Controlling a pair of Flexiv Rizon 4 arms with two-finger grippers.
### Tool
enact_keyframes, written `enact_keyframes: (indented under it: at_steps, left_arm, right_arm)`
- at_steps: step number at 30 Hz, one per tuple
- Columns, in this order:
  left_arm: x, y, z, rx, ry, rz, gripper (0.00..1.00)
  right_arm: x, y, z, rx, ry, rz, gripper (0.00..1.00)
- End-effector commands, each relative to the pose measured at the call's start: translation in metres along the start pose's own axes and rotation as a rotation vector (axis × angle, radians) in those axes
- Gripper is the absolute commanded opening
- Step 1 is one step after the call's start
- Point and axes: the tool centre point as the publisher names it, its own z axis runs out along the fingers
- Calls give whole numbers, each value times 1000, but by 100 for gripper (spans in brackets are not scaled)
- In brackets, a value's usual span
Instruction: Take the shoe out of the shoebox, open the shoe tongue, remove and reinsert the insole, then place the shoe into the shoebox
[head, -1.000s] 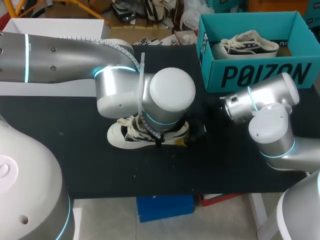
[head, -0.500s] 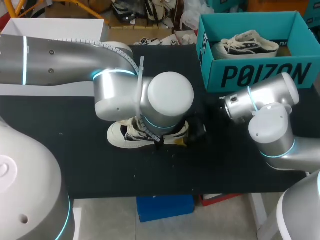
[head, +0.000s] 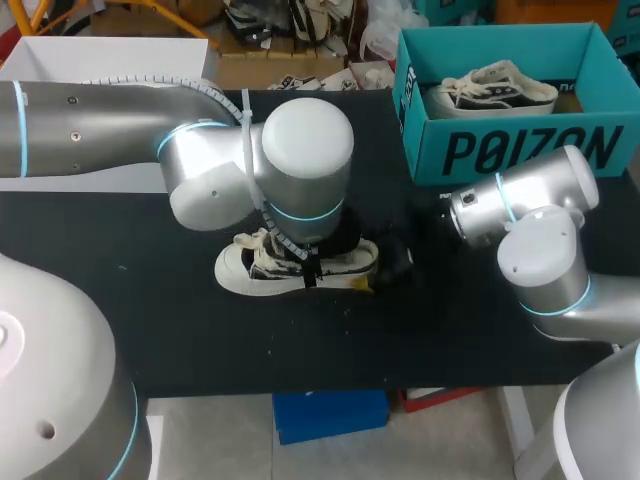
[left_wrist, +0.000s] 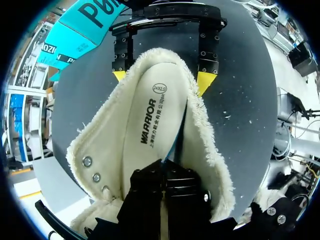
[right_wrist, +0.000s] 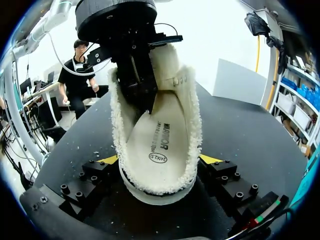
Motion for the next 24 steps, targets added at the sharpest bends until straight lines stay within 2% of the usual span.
enact_keyframes:
  at_steps: [1, 15, 24]
  left_arm:
    - [-6, 12, -7, 76, 62, 7, 0]
    - [-4, 16, -19, 157, 131, 7, 0]
    - [-5, 3, -26, 206, 129, 24, 0]
  right_arm:
    - [-1, -3, 1, 1, 0, 1, 0]
    - [-1, -3, 1, 1, 0, 1, 0]
    - [-1, -3, 1, 1, 0, 1, 0]
